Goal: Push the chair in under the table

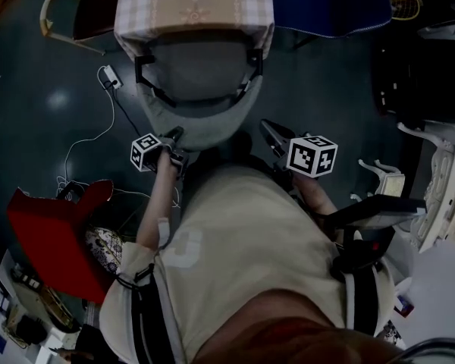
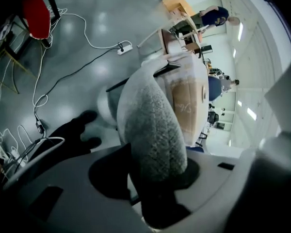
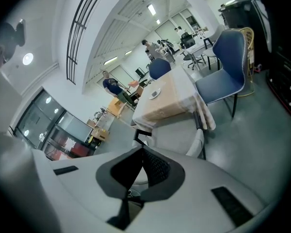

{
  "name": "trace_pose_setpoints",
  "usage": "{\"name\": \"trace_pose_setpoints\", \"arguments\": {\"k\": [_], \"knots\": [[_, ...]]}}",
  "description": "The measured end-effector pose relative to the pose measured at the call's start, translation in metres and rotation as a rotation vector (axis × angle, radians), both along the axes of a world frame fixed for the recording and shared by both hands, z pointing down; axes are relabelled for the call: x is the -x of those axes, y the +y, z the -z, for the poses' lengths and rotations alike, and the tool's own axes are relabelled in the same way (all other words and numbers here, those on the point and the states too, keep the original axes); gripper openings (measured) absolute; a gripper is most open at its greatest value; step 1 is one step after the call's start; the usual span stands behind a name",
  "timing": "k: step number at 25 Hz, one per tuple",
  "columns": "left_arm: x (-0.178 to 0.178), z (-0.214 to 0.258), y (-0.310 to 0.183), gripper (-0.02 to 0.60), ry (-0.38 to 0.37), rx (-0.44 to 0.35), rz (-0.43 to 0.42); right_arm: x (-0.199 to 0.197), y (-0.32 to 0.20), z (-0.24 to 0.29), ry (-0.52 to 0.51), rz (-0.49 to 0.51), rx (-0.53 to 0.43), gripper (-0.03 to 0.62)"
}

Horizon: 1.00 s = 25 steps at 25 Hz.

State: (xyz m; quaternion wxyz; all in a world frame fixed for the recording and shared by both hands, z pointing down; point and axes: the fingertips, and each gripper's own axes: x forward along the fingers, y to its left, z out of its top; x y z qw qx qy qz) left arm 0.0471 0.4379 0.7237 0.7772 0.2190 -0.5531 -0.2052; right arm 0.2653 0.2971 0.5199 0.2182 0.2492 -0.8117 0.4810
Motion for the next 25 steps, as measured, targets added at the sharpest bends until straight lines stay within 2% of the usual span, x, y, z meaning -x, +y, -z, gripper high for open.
{"name": "trace_pose_setpoints", "arguments": {"k": [5, 7, 18, 25], "knots": [[0.006, 0.002, -0.005, 0.167, 0.012, -0.003, 0.17, -0.018, -0.003, -0.002, 0.028, -0.037, 0.012, 0.011], [0.009, 0.002, -0.008, 0.173, 0.01, -0.009, 0.205, -0.024, -0.005, -0.004, 0.04, -0.043, 0.015, 0.011], [0.019, 0.001, -0.018, 0.192, -0.007, -0.029, 0.205, -0.012, 0.001, -0.006, 0.04, 0.031, 0.021, 0.011], [0.018, 0.001, -0.026, 0.21, -0.025, -0.083, 0.068, 0.0, 0.002, -0.004, 0.039, 0.037, 0.007, 0.011]]}}
